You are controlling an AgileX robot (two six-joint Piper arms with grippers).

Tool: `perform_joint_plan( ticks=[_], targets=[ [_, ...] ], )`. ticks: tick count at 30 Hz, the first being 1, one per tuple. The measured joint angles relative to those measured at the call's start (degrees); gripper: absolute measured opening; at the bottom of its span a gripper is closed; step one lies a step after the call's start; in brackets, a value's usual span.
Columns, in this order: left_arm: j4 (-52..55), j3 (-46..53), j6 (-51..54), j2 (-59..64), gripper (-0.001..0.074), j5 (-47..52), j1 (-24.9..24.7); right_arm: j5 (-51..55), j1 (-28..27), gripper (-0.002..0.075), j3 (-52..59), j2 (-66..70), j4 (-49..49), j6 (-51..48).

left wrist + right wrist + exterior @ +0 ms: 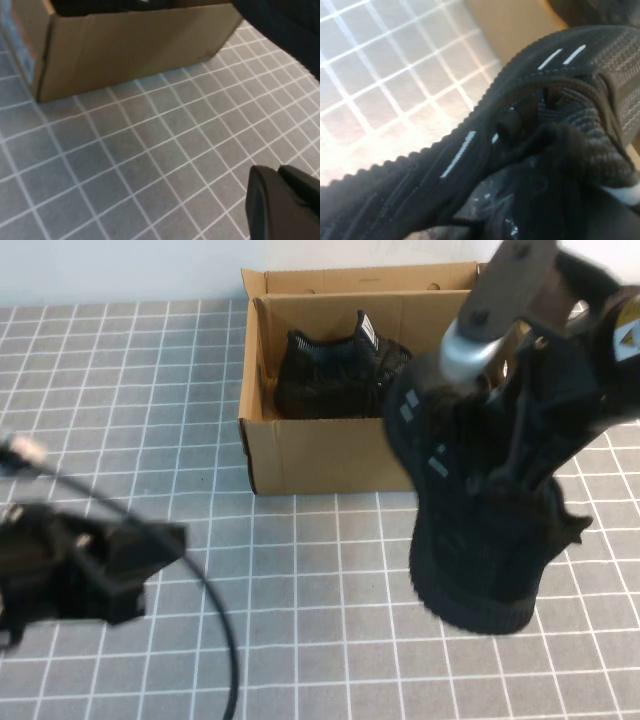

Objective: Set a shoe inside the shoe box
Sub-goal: Hand over the shoe

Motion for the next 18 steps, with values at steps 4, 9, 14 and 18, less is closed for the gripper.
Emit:
perform_joint_plan(
  ticks=[4, 9, 14, 18],
  targets=[
    [-5.02, -6.09, 8.83, 8.37, -0.0001, 4.61, 0.00, -0.53, -2.94, 0.0018, 0.00, 0.00, 0.04, 0.66],
    [-6.25, -14.00, 12.86, 17.09, -0.0001, 9.27, 0.00, -1.22, -4.59, 0.0018, -0.76, 0.47, 0.42, 0.65],
    [-6.98, -21.62, 18.34, 23.80, 0.0000, 15.33, 0.00, -1.35, -5.14, 0.0018, -5.19, 3.20, 3.74, -3.53],
    [-8.35, -25.94, 24.25, 27.83, -0.0001, 17.93, 0.00, 1.24, -5.14, 0.0018, -9.82, 6.03, 9.81, -15.31]
  ],
)
